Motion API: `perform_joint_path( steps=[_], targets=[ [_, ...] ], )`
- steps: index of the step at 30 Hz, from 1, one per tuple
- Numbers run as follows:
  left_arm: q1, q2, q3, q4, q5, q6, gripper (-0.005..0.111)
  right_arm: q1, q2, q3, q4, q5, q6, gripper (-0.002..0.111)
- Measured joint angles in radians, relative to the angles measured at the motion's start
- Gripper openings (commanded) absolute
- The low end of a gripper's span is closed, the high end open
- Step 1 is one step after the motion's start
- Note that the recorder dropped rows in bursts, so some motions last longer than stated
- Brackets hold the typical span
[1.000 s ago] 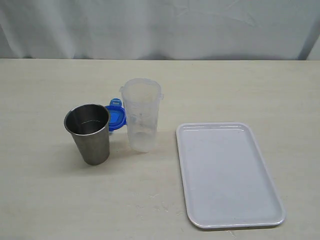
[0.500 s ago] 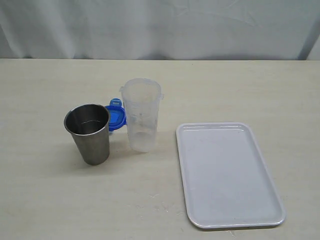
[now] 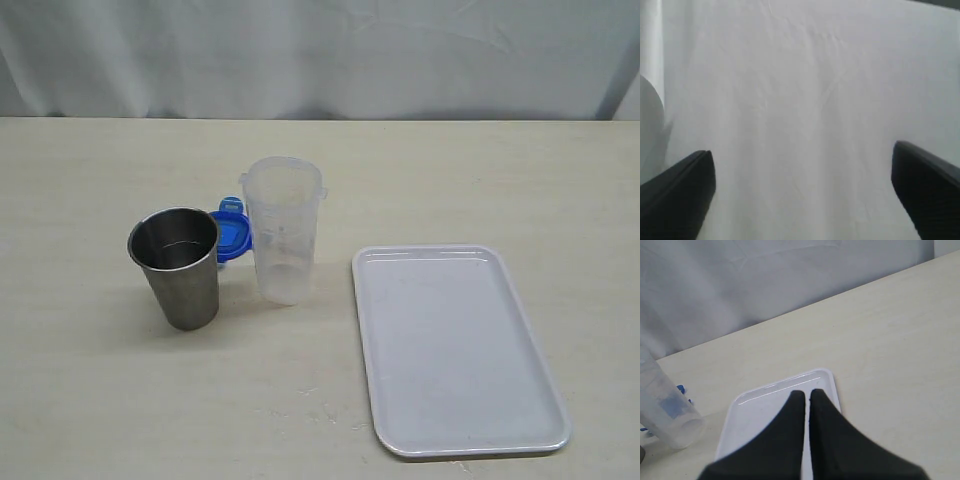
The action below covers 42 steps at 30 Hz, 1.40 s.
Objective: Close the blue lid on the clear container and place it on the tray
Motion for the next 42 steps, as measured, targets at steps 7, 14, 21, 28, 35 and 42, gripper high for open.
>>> perform_joint_path(
  steps=[7,14,21,28,35,42],
  targets=[
    [0.000,0.358,0.000,0.210,-0.113,-0.118,0.090,0.000,0.000,0.000,0.000,0.000,0.000,0.004],
    [0.000,0.735,0.000,0.325,-0.284,-0.097,0.090,0.000,0.000,0.000,0.000,0.000,0.000,0.004],
    [0.000,0.882,0.000,0.274,-0.303,-0.038,0.103,0.000,0.000,0.000,0.000,0.000,0.000,0.004],
    [0.000,0.909,-0.013,0.247,-0.287,-0.022,0.105,0.000,0.000,0.000,0.000,0.000,0.000,0.004],
    [0.000,0.924,-0.018,0.246,-0.264,0.007,0.105,0.000,0.000,0.000,0.000,0.000,0.000,0.004],
    [0.000,1.098,-0.035,0.239,-0.262,0.024,0.105,0.000,0.000,0.000,0.000,0.000,0.000,0.004]
  ],
)
